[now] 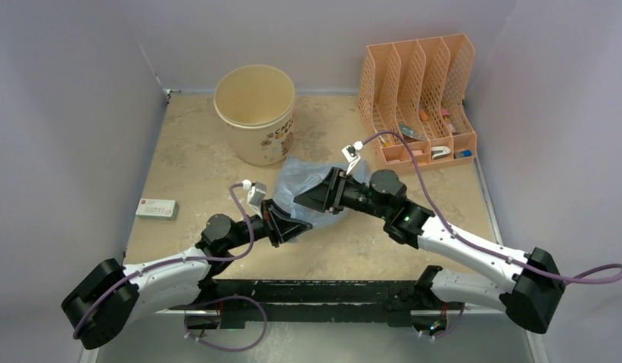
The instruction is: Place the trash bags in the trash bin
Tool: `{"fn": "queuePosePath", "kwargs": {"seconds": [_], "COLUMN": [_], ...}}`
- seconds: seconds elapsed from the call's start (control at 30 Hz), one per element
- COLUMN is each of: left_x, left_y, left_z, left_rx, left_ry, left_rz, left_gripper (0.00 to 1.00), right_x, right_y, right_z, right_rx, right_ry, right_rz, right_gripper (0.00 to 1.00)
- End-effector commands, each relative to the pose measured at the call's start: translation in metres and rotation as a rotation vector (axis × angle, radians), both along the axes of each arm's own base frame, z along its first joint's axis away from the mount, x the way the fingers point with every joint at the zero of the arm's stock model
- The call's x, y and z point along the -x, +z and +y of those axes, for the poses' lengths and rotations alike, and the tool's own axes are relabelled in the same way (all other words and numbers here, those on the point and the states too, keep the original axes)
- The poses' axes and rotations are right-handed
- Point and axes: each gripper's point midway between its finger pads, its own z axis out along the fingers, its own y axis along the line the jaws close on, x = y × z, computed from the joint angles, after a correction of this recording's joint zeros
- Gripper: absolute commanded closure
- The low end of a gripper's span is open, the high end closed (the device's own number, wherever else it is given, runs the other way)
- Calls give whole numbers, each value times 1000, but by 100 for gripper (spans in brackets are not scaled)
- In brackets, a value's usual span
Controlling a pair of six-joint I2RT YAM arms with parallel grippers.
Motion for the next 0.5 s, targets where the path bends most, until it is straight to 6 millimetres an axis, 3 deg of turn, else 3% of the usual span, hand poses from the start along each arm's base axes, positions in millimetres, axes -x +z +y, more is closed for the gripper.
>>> {"fn": "queuePosePath", "kwargs": {"seconds": [0.0,0.13,0.33,0.47], "left_x": [4,4,4,4], "left_y": [20,22,25,22], "left_z": [-1,-2,-3,-3], "left_rx": [35,52,64,56], "left_ry": [-20,-29,-31,-32], "left_rz": [-60,-50,-39,-22], "left_gripper": [100,100,100,100], "right_x": [-2,-1,2,2], "right_y": [31,15,2,12], "right_z": [-13,-14,12,14], "right_rx": [13,95,186,130], "right_ry": [-28,-9,-31,-53], "right_rz": [-215,-266,-300,-310], "right_gripper": [32,30,36,58]}}
